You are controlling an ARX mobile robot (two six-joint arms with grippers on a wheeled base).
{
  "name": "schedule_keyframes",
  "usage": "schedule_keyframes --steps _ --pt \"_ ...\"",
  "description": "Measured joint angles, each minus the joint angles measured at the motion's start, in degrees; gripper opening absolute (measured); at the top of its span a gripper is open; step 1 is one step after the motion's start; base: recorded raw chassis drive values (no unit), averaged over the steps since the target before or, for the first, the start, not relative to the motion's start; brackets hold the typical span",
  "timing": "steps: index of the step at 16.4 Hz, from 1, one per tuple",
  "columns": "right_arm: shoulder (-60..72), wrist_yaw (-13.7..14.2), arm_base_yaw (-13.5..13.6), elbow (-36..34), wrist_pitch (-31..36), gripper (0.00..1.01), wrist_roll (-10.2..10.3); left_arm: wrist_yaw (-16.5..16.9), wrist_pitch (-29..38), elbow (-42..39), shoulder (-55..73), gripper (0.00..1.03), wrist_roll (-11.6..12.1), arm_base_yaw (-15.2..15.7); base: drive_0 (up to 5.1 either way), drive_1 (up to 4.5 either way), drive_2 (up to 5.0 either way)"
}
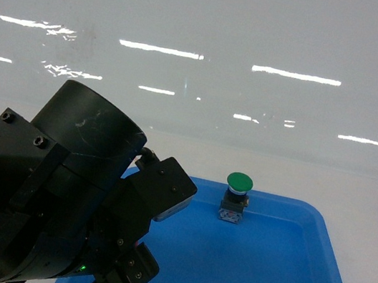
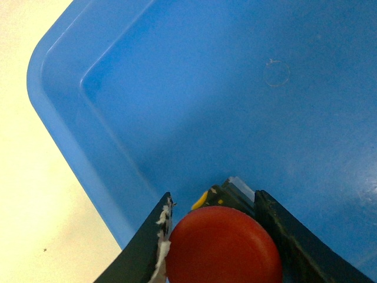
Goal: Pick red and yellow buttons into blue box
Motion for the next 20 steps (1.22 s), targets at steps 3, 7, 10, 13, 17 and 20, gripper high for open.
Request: schedule_keyframes --steps 3,7,10,13,17,20 --pt "0.0 0.0 0.0 0.0 0.0 0.20 0.0 0.0 0.0 0.0 0.0 0.34 0.0 0.0 0.0 0.00 0.0" --pt "0.0 0.0 0.0 0.0 0.0 0.20 0.0 -0.4 0.9 -0.2 -0.1 0.34 0.1 0.3 0.0 0.00 0.0" --pt "0.0 0.0 0.0 0.0 0.0 0.20 0.0 -0.2 2.9 -1.9 -4.2 0.33 1.6 2.9 0.0 0.00 0.0" --pt "0.0 0.0 0.0 0.0 0.0 0.20 0.0 1.1 4.5 -5.9 -14.2 0.33 5.0 7.8 0.0 0.00 0.0" --pt "0.0 0.0 0.0 0.0 0.0 0.20 0.0 3.4 3.1 -9.9 -26.6 0.33 6.2 12.0 0.0 0.00 0.0" --pt "0.0 0.0 0.0 0.0 0.0 0.20 0.0 5.3 0.7 -11.8 -35.5 0.33 6.2 12.1 0.0 0.00 0.0"
